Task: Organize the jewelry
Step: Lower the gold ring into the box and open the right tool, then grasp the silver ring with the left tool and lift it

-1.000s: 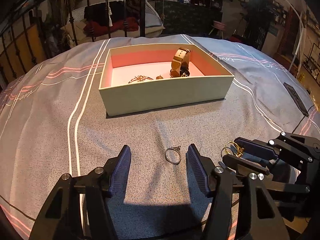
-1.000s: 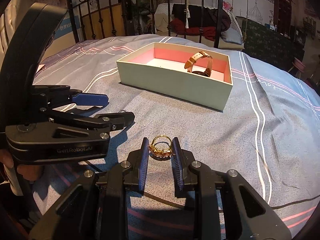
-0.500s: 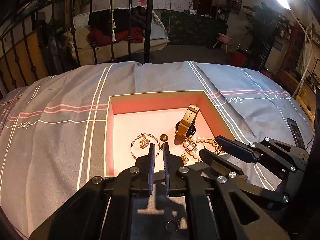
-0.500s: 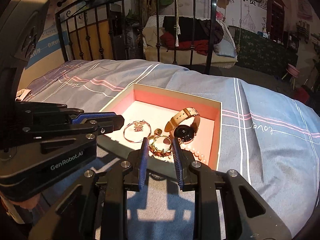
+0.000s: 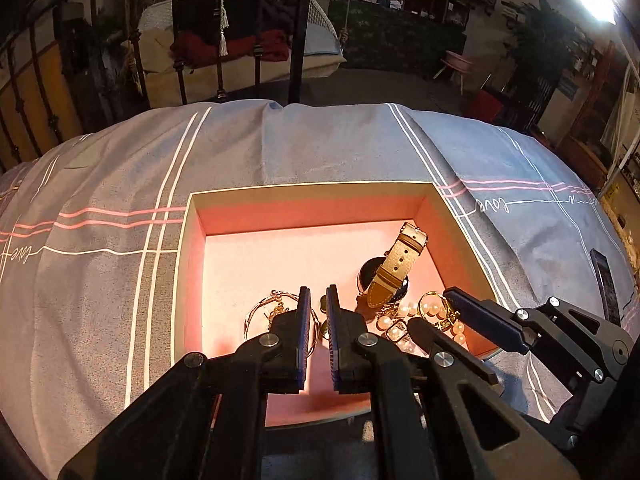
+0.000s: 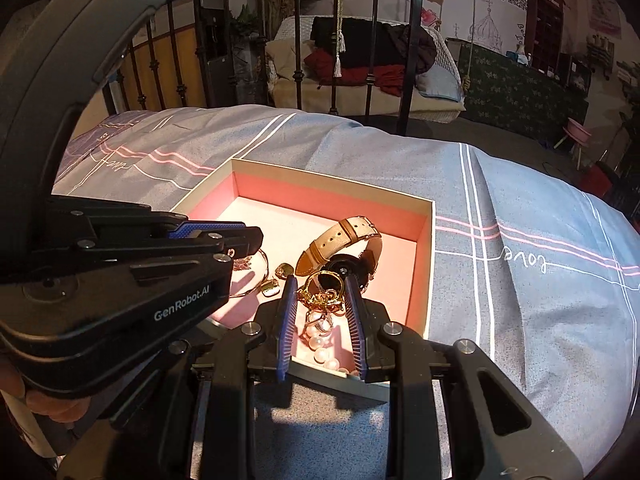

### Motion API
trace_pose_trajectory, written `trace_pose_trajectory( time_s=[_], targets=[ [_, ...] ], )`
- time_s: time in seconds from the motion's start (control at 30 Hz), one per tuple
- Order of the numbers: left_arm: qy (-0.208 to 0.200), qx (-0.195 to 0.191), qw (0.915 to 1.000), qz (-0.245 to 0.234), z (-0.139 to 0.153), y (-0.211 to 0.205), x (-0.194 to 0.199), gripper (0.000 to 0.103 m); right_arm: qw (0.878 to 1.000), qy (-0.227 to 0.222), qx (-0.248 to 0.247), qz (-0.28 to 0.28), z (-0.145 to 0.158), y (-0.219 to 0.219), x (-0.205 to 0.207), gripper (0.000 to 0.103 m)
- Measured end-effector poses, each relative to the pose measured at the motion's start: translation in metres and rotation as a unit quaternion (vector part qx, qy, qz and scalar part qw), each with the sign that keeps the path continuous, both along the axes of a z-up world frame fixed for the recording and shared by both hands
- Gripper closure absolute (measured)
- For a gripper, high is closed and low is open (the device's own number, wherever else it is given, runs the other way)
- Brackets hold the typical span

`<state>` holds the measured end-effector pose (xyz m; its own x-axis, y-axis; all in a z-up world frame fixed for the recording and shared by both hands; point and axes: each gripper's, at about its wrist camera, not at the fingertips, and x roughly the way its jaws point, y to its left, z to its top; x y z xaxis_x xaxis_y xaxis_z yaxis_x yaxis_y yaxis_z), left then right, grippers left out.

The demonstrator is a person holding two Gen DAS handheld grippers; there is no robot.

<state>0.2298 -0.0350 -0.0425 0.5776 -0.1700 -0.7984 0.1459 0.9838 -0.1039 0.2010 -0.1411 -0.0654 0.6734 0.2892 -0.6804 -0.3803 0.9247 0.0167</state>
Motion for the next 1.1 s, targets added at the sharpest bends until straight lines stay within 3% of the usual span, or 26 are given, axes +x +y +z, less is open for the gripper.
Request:
trace_pose_trajectory(
  time_s=[0.63, 0.77, 0.83, 0.87, 0.9, 0.93, 1.0, 1.1],
  targets=[
    [0.027, -0.004, 0.9995, 0.013, -0.009, 0.004, 0.011, 0.094, 0.999, 0.021, -0.022, 0.015, -0.009, 0.009, 0.008, 0.078],
    [0.019, -0.001, 0.9996, 0.021, -0.005, 0.006, 0.01, 0.071, 0.999, 0.02, -0.027, 0.017, -0.008, 0.01, 0.006, 0.078],
    [0.011, 0.002, 0.9997, 0.02, -0.001, 0.007, 0.007, 0.07, 0.999, 0.019, -0.027, 0.018, -0.008, 0.011, 0.005, 0.078],
    [0.008, 0.003, 0.9998, 0.02, 0.002, 0.007, 0.005, 0.063, 0.999, 0.019, -0.024, 0.019, -0.007, 0.011, 0.005, 0.077],
    [0.001, 0.004, 0.9998, 0.02, 0.005, 0.008, 0.002, 0.054, 0.999, 0.018, -0.022, 0.019, -0.005, 0.011, 0.003, 0.069],
    [-0.007, 0.003, 0.9998, 0.02, 0.009, 0.009, -0.001, 0.05, 1.0, 0.014, -0.021, 0.016, -0.003, 0.01, 0.0, 0.054],
    [-0.019, 0.001, 0.9996, 0.021, 0.016, 0.012, -0.01, 0.043, 1.0, -0.002, -0.02, 0.014, 0.003, 0.008, -0.01, 0.041],
    [-0.036, -0.006, 0.9992, 0.015, 0.026, 0.015, -0.032, 0.04, 1.0, -0.015, -0.015, 0.013, 0.011, 0.001, -0.03, 0.041]
  ],
)
